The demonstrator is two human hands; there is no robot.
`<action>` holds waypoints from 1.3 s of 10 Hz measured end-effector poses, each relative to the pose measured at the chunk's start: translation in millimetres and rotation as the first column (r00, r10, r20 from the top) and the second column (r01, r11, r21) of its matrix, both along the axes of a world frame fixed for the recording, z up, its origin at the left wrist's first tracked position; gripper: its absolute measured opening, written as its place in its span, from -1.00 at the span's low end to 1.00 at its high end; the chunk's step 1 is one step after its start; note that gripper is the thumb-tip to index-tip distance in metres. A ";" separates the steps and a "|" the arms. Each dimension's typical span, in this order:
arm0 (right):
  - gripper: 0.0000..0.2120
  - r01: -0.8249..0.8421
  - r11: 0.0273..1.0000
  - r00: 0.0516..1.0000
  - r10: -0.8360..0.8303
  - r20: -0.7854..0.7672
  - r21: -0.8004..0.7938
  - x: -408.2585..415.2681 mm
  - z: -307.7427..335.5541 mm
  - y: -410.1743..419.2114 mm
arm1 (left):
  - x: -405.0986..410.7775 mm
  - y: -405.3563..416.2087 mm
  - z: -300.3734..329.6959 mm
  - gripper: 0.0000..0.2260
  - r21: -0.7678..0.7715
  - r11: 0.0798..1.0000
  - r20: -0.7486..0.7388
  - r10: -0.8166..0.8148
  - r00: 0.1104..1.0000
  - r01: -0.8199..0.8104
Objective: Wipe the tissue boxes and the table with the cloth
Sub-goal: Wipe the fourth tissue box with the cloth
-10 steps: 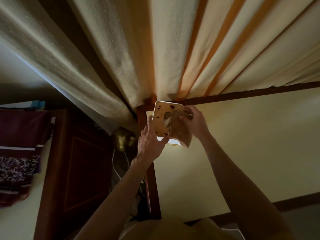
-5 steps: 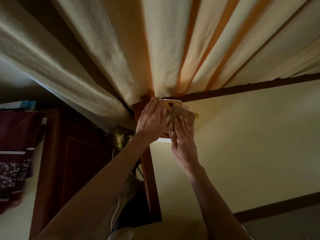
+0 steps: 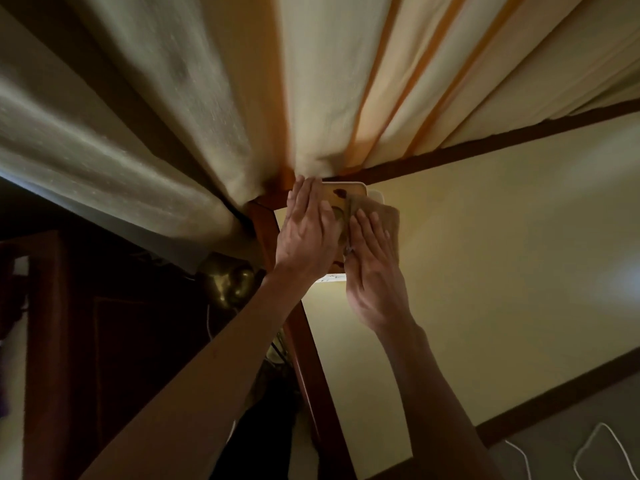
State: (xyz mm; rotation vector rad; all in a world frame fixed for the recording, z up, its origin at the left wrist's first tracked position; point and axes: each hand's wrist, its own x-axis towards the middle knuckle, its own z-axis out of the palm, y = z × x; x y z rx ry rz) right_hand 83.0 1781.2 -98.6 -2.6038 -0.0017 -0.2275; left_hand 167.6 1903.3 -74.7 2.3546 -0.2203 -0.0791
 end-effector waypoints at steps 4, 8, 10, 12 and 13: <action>-0.44 0.006 0.999 0.999 -0.004 -0.038 0.051 -36.5 0.0 4.1 | 4.4 -1.7 -18.3 -0.47 0.035 0.999 0.127 -0.045 0.991 0.041; -0.40 -0.045 0.999 0.991 0.045 -0.130 0.007 43.7 5.9 -14.7 | 5.8 -2.1 -22.5 -0.42 0.153 0.988 0.215 -0.050 0.975 0.017; -0.49 -0.033 0.999 0.999 0.033 -0.021 -0.004 -15.6 -0.6 -5.2 | 7.1 -0.9 -22.3 -0.41 0.104 0.995 0.192 -0.029 0.981 0.009; -0.50 0.007 0.999 0.999 -0.004 0.049 -0.051 -51.8 -4.4 2.8 | 8.1 -1.4 -24.7 -0.41 0.079 0.996 0.179 -0.044 0.983 0.031; -0.50 0.014 0.999 1.000 -0.013 0.024 -0.050 -30.5 -3.5 0.7 | 7.3 -1.2 -23.8 -0.39 0.057 0.997 0.158 -0.057 0.986 0.048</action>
